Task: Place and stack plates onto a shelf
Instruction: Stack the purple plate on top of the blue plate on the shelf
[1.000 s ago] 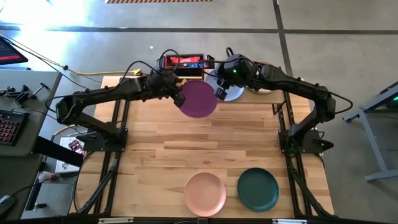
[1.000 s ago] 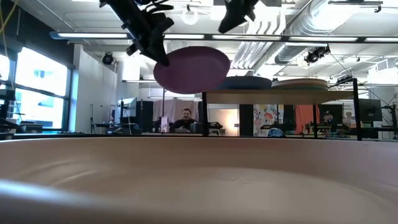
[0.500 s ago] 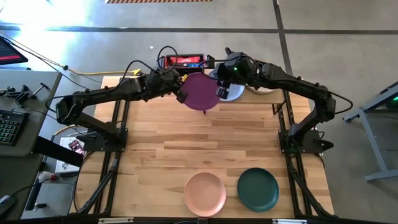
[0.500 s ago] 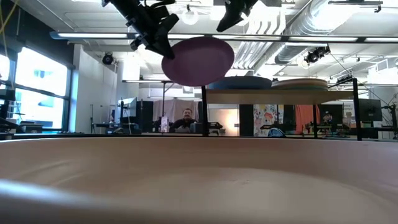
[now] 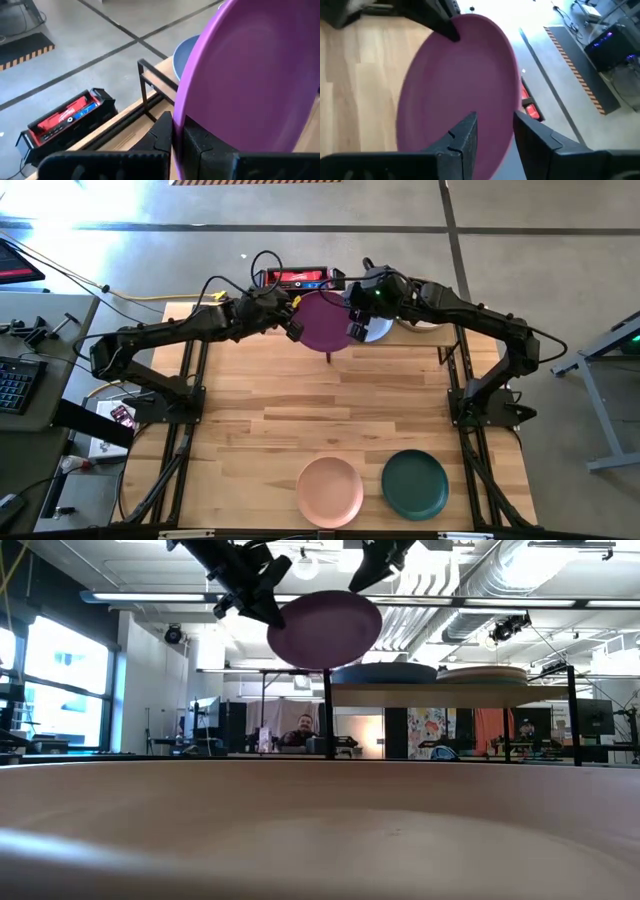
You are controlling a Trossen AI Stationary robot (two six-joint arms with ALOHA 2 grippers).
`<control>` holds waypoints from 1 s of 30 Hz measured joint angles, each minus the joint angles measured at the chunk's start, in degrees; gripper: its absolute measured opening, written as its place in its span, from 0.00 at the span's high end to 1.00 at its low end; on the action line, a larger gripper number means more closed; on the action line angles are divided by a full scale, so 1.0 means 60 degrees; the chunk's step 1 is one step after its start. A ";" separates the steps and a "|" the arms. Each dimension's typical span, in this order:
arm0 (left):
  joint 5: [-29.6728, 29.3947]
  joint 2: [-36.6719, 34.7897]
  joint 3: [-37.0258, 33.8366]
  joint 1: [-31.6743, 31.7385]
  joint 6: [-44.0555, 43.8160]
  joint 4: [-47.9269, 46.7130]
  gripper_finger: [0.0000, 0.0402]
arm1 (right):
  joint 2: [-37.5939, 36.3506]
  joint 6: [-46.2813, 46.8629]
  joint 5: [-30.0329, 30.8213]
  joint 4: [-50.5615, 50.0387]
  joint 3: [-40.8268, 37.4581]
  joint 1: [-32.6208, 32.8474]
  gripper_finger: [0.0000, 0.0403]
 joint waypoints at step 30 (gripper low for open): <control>0.0570 -0.0001 0.0000 -0.0007 0.0618 0.0913 0.99 | 0.0004 0.1081 0.0423 -0.0405 0.0000 -0.0332 0.91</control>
